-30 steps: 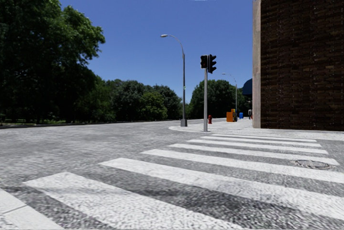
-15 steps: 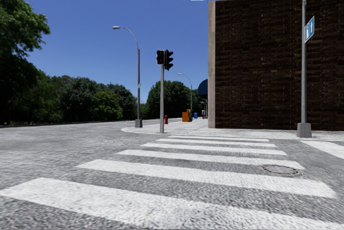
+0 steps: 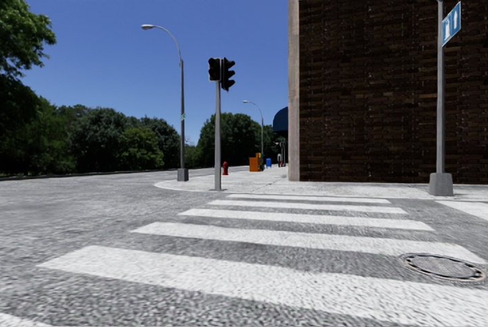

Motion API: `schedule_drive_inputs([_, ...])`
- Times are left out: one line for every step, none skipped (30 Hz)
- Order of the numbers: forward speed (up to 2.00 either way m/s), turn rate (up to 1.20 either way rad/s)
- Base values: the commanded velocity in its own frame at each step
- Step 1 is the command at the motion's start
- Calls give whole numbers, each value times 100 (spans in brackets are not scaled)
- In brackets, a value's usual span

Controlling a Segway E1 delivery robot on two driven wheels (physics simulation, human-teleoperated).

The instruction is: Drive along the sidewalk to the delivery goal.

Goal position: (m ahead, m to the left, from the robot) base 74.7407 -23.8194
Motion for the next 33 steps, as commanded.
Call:
schedule_drive_inputs([155, 0])
schedule_drive_inputs([155, 0])
schedule_drive_inputs([155, 0])
schedule_drive_inputs([155, 0])
schedule_drive_inputs([155, 0])
schedule_drive_inputs([155, 0])
schedule_drive_inputs([155, 0])
schedule_drive_inputs([155, 0])
schedule_drive_inputs([155, 0])
schedule_drive_inputs([158, 0])
schedule_drive_inputs([200, 0])
schedule_drive_inputs([200, 0])
schedule_drive_inputs([200, 0])
schedule_drive_inputs([200, 0])
schedule_drive_inputs([200, 0])
schedule_drive_inputs([200, 0])
schedule_drive_inputs([200, 0])
schedule_drive_inputs([200, 0])
schedule_drive_inputs([200, 0])
schedule_drive_inputs([200, 0])
schedule_drive_inputs([200, 0])
schedule_drive_inputs([200, 0])
schedule_drive_inputs([200, 0])
schedule_drive_inputs([200, -15])
schedule_drive_inputs([200, -20])
schedule_drive_inputs([200, -22])
schedule_drive_inputs([200, -22])
schedule_drive_inputs([200, -22])
schedule_drive_inputs([200, -22])
schedule_drive_inputs([200, -23])
schedule_drive_inputs([200, -27])
schedule_drive_inputs([200, -27])
schedule_drive_inputs([200, -29])
